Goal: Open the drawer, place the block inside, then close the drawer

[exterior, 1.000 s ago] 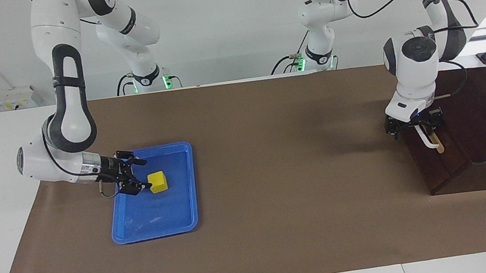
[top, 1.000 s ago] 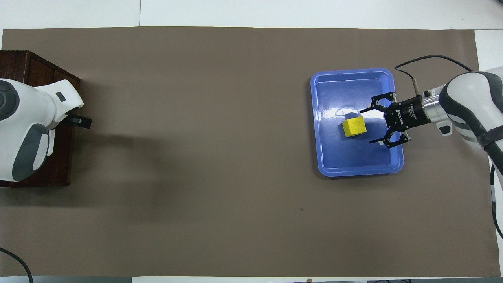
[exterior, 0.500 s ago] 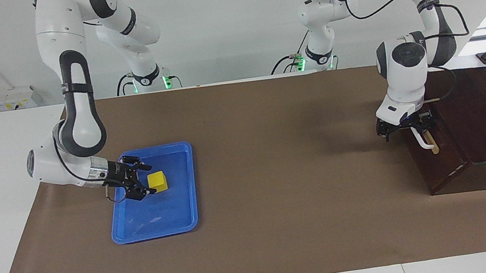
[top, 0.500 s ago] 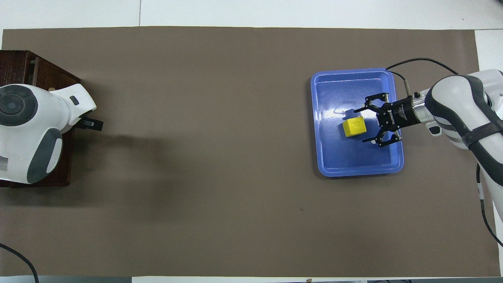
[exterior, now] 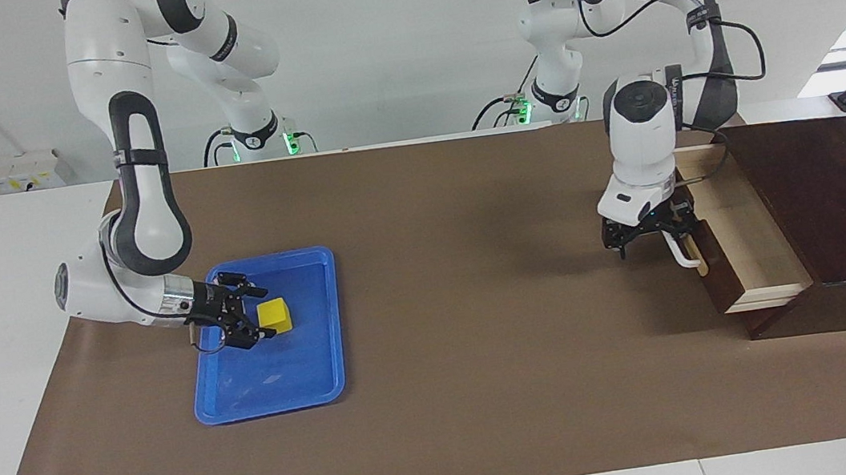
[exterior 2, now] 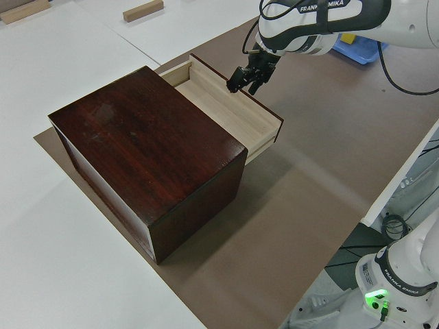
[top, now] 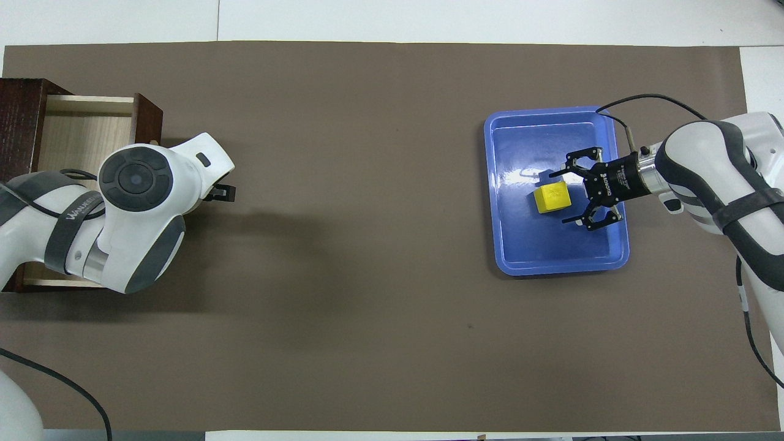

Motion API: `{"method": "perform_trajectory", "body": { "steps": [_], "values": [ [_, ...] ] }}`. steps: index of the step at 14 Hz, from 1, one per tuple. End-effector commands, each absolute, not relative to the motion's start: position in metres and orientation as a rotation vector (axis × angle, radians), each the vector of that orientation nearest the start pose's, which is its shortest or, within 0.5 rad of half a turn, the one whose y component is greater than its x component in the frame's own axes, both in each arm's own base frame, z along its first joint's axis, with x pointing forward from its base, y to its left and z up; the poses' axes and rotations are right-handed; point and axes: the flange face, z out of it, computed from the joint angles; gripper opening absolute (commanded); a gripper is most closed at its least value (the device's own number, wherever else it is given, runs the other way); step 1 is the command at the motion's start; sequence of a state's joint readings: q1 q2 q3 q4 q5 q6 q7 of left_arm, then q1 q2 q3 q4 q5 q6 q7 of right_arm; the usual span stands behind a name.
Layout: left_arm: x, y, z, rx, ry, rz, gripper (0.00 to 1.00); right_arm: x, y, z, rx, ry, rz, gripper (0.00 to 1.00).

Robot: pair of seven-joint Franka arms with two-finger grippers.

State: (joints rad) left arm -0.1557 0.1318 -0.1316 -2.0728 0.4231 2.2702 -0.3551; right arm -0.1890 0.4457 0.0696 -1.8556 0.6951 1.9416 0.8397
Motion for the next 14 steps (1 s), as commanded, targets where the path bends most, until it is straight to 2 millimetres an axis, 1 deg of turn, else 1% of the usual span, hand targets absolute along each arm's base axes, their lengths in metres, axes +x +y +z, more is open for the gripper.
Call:
{"method": "perform_trajectory", "body": {
  "steps": [1, 3, 5, 6, 7, 9, 10, 11, 13, 14],
  "values": [
    [0.547, -0.185, 0.372, -2.844, 0.291, -0.216, 1.0, 0.605, -0.033, 0.27, -2.012, 1.589, 0.71, 1.0],
    [0.546, -0.186, 0.372, -2.863, 0.266, -0.202, 1.0, 0.604, -0.033, 0.269, -2.012, 1.589, 0.712, 1.0],
    [0.548, -0.183, 0.376, -2.857, 0.253, -0.189, 1.0, 0.605, -0.033, 0.27, -2.012, 1.589, 0.708, 1.0],
    [0.552, -0.183, 0.383, -2.851, 0.24, -0.178, 1.0, 0.605, -0.033, 0.269, -2.011, 1.59, 0.71, 0.94],
    [0.558, -0.179, 0.394, -2.846, 0.219, -0.175, 1.0, 0.605, -0.033, 0.271, -2.012, 1.588, 0.706, 0.75],
    [0.565, -0.171, 0.419, -2.825, 0.179, -0.142, 1.0, 0.606, -0.034, 0.27, -2.018, 1.578, 0.703, 0.3],
    [0.566, -0.173, 0.431, -2.814, 0.153, -0.12, 1.0, 0.606, -0.033, 0.27, -2.02, 1.575, 0.703, 0.05],
    [0.567, -0.176, 0.448, -2.834, 0.109, -0.095, 1.0, 0.606, -0.032, 0.271, -2.022, 1.574, 0.7, 0.0],
    [0.571, -0.182, 0.503, -2.976, -0.09, -0.039, 1.0, 0.609, -0.032, 0.272, -2.021, 1.583, 0.672, 0.0],
    [0.571, -0.184, 0.523, -3.01, -0.204, -0.033, 1.0, 0.609, -0.031, 0.272, -2.02, 1.587, 0.673, 0.0]
  ]
}}
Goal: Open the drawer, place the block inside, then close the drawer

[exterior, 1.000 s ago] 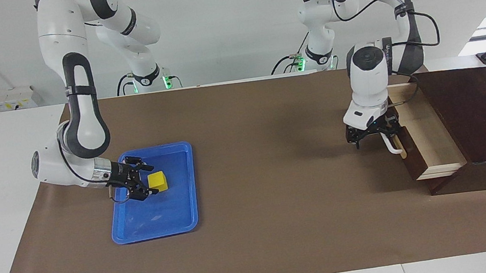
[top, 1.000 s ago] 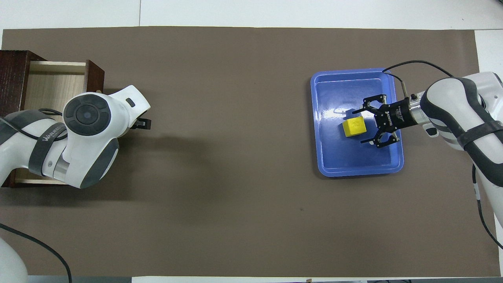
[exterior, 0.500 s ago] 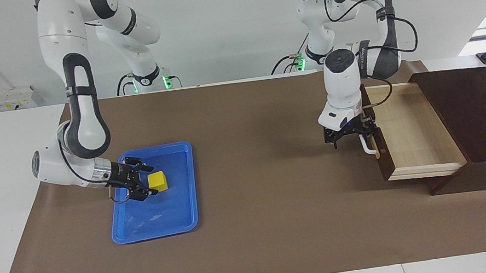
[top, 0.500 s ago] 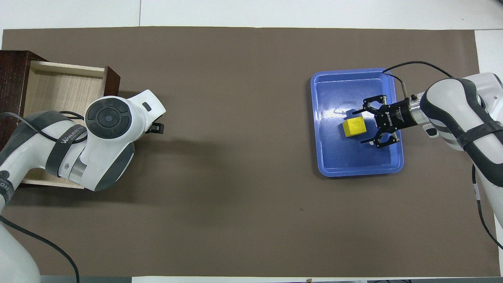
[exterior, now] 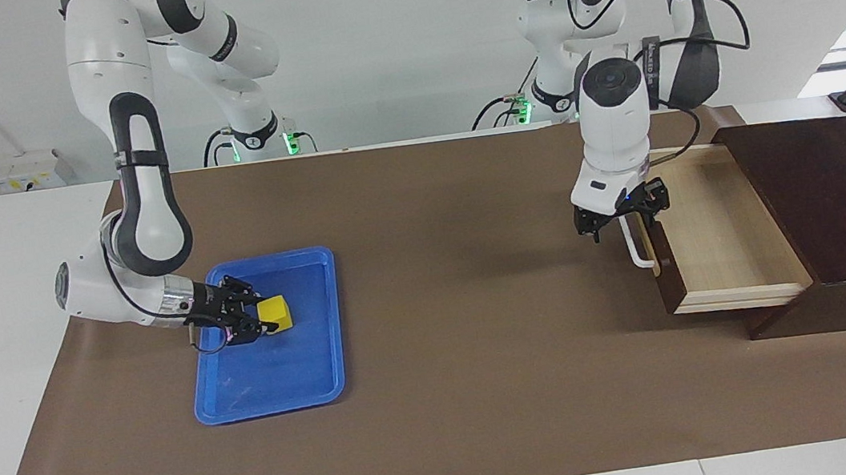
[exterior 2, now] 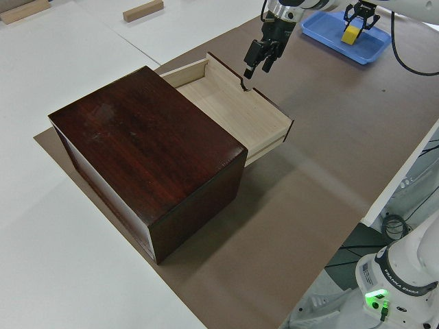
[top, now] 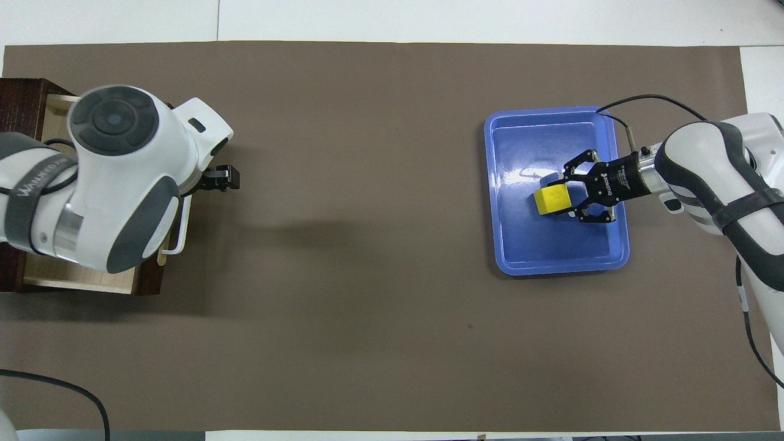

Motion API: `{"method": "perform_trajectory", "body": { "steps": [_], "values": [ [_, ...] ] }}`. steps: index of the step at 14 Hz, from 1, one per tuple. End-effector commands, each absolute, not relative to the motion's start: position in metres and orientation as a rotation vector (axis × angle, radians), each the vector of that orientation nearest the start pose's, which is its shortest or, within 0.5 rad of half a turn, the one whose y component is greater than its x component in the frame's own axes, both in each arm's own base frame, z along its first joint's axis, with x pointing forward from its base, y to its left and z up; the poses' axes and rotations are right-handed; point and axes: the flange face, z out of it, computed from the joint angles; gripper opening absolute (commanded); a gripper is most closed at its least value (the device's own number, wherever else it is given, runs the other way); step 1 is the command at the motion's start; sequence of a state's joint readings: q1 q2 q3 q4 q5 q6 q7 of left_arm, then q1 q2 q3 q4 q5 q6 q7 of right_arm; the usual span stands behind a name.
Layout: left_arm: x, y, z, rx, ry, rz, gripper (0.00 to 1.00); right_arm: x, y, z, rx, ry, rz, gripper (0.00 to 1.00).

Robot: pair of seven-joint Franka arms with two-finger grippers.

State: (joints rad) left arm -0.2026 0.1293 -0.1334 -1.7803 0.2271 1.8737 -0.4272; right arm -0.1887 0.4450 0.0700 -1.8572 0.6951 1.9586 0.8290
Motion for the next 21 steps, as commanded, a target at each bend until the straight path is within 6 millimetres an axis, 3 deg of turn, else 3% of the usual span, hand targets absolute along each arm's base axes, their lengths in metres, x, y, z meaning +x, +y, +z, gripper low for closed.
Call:
{"method": "perform_trajectory", "body": {
  "steps": [1, 3, 5, 8, 10, 13, 16, 19, 21],
  "values": [
    [0.567, -0.187, 0.541, -3.025, -0.318, -0.045, 1.0, 0.609, -0.032, 0.272, -2.018, 1.589, 0.671, 0.0],
    [0.548, -0.193, 0.578, -3.088, -0.607, -0.046, 1.0, 0.612, -0.031, 0.277, -2.021, 1.583, 0.666, 0.0],
    [0.524, -0.207, 0.6, -3.047, -0.944, 0.023, 1.0, 0.621, -0.023, 0.291, -2.027, 1.569, 0.664, 0.0],
    [0.5, -0.244, 0.602, -2.923, -1.281, 0.029, 1.0, 0.638, -0.008, 0.322, -2.045, 1.541, 0.681, 0.0],
    [0.497, -0.239, 0.593, -2.848, -1.432, 0.032, 1.0, 0.645, 0.014, 0.343, -2.047, 1.542, 0.695, 0.0],
    [0.51, -0.217, 0.565, -2.703, -1.691, 0.037, 1.0, 0.655, 0.073, 0.378, -2.029, 1.601, 0.718, 0.0],
    [0.527, -0.199, 0.555, -2.567, -1.903, 0.041, 1.0, 0.652, 0.145, 0.4, -2.032, 1.636, 0.734, 0.0],
    [0.539, -0.21, 0.538, -2.356, -2.161, 0.048, 1.0, 0.643, 0.207, 0.409, -2.007, 1.692, 0.709, 0.0],
    [0.541, -0.233, 0.525, -2.219, -2.288, 0.056, 1.0, 0.633, 0.251, 0.415, -2.0, 1.71, 0.693, 0.0]
  ]
}}
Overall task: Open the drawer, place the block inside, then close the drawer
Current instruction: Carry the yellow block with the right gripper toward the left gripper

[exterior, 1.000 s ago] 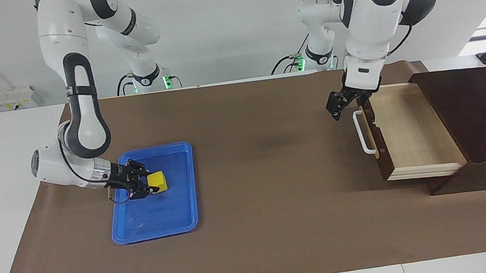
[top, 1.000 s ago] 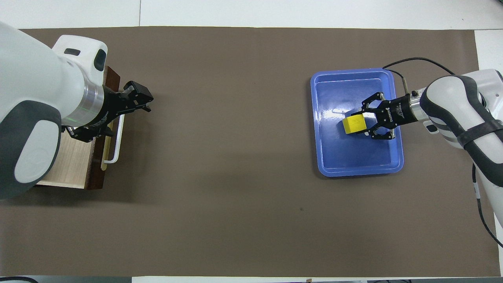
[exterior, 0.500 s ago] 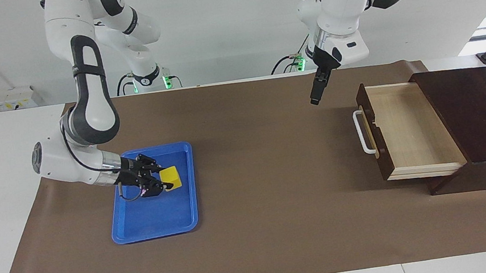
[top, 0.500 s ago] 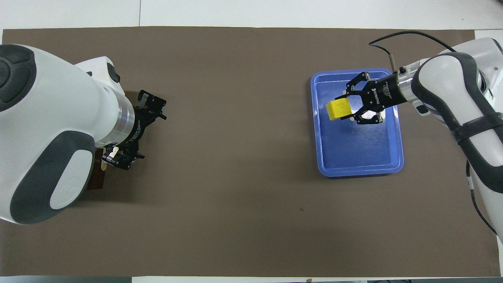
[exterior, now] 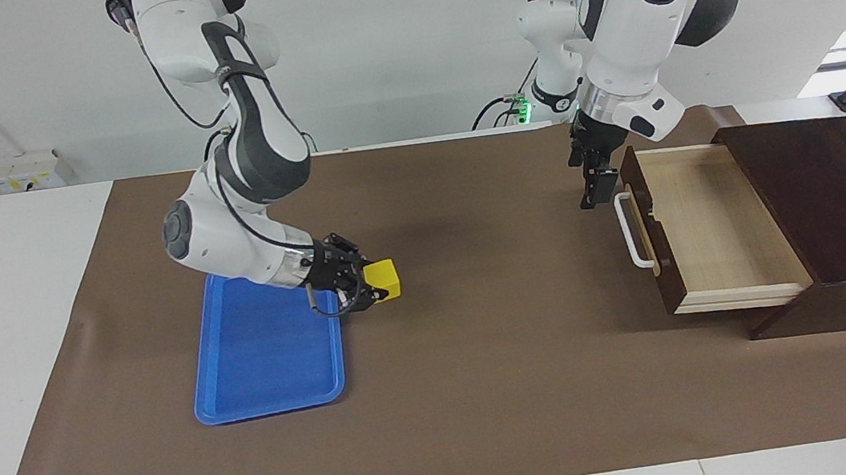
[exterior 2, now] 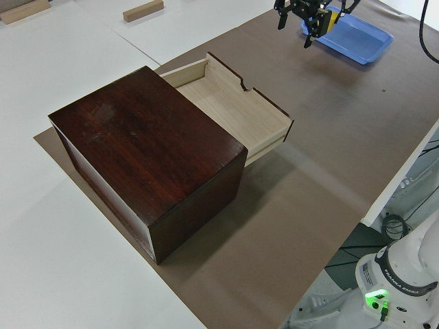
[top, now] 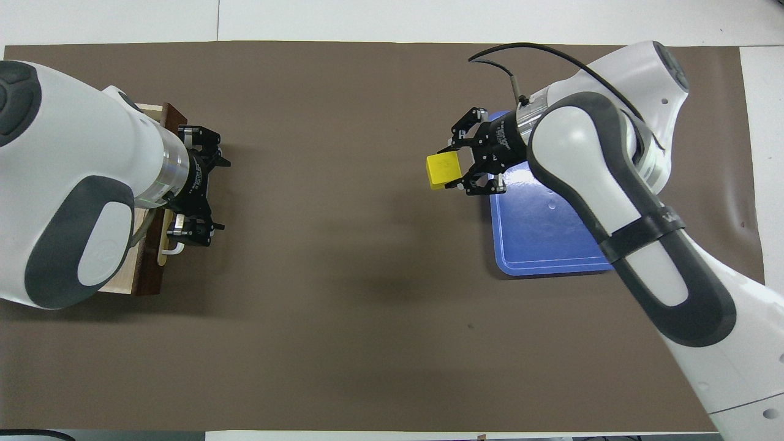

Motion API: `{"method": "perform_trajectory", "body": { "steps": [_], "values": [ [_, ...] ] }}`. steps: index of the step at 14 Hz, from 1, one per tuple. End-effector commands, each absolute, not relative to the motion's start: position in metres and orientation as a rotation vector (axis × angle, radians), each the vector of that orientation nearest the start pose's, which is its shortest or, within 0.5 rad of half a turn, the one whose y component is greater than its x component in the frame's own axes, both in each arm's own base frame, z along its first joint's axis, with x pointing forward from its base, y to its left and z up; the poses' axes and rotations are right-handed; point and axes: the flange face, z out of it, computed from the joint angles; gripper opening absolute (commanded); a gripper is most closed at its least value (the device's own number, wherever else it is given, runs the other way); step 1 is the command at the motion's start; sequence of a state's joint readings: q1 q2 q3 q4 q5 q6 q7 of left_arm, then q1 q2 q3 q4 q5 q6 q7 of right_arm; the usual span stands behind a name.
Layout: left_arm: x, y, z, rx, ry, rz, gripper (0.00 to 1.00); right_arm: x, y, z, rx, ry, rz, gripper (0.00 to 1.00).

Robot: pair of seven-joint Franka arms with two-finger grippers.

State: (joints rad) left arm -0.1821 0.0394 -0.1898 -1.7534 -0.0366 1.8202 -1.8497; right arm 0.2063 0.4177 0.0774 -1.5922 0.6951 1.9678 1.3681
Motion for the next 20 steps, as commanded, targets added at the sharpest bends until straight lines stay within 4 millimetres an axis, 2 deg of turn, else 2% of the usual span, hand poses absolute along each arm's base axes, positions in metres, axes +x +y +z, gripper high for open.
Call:
{"method": "perform_trajectory", "body": {
  "steps": [1, 3, 4, 7, 10, 15, 20],
  "values": [
    [0.544, -0.24, 0.522, -2.154, -2.347, 0.067, 1.0, 0.629, 0.267, 0.418, -1.973, 1.743, 0.689, 0.0],
    [0.542, -0.28, 0.499, -2.122, -2.395, 0.083, 1.0, 0.619, 0.3, 0.423, -1.954, 1.768, 0.674, 0.0],
    [0.541, -0.293, 0.489, -2.109, -2.401, 0.089, 1.0, 0.617, 0.31, 0.425, -1.938, 1.789, 0.664, 0.0],
    [0.549, -0.305, 0.482, -2.043, -2.538, 0.093, 1.0, 0.605, 0.335, 0.427, -1.943, 1.803, 0.655, 0.0],
    [0.542, -0.339, 0.473, -2.048, -2.575, 0.102, 1.0, 0.604, 0.338, 0.427, -1.929, 1.817, 0.654, 0.0],
    [0.525, -0.367, 0.466, -2.123, -2.54, 0.099, 1.0, 0.601, 0.341, 0.434, -1.934, 1.806, 0.648, 0.0],
    [0.522, -0.37, 0.459, -2.134, -2.543, 0.098, 1.0, 0.601, 0.341, 0.438, -1.942, 1.796, 0.637, 0.0]
  ]
}}
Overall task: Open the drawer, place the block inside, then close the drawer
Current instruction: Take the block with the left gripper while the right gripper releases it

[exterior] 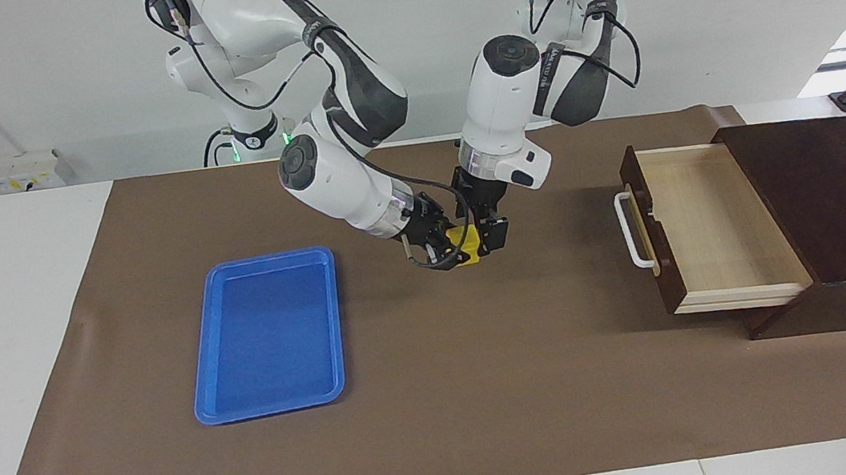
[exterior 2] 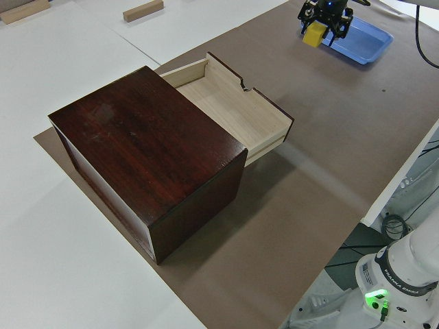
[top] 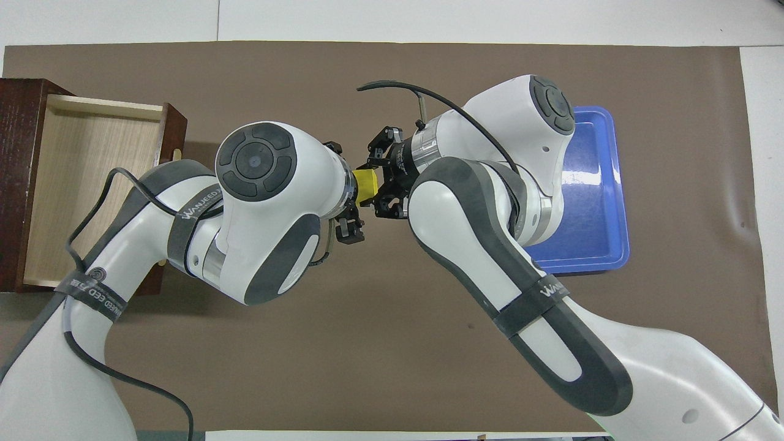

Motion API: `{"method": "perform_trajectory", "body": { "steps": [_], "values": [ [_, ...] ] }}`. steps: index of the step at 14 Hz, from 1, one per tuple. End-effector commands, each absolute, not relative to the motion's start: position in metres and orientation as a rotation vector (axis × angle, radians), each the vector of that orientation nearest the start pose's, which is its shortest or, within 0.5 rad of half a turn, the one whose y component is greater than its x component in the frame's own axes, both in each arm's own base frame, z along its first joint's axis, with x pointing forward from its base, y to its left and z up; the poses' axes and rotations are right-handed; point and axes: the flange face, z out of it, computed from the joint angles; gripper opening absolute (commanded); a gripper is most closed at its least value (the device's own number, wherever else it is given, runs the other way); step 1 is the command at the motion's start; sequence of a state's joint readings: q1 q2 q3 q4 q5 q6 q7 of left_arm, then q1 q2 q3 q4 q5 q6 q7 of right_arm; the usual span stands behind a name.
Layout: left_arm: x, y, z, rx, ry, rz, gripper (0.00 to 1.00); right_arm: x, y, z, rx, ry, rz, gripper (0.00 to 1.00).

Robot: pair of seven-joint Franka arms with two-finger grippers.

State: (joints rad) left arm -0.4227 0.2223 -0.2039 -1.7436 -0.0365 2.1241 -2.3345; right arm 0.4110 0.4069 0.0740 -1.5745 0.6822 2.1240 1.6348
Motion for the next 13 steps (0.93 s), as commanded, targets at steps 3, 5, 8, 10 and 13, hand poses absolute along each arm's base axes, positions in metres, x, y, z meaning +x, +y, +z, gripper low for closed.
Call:
{"method": "perform_trajectory", "body": {
  "steps": [3, 5, 8, 10, 13],
  "values": [
    [0.5212, -0.3711, 0.4577, 1.883, 2.273, -0.091, 0.71, 0.6012, 0.3397, 0.4377, -1.942, 1.795, 0.637, 0.0],
    [0.5219, -0.3716, 0.4576, 1.881, 2.267, -0.091, 0.0, 0.6015, 0.3387, 0.4387, -1.942, 1.794, 0.635, 0.0],
    [0.5231, -0.3722, 0.46, 1.878, 2.253, -0.086, 0.0, 0.6015, 0.3387, 0.4387, -1.942, 1.794, 0.635, 0.0],
    [0.5236, -0.3724, 0.4604, 1.882, 2.25, -0.086, 0.0, 0.6025, 0.3368, 0.4387, -1.939, 1.796, 0.636, 0.0],
    [0.525, -0.3709, 0.4612, 1.89, 2.241, -0.082, 0.0, 0.6037, 0.3331, 0.4428, -1.924, 1.807, 0.635, 1.0]
  ]
}}
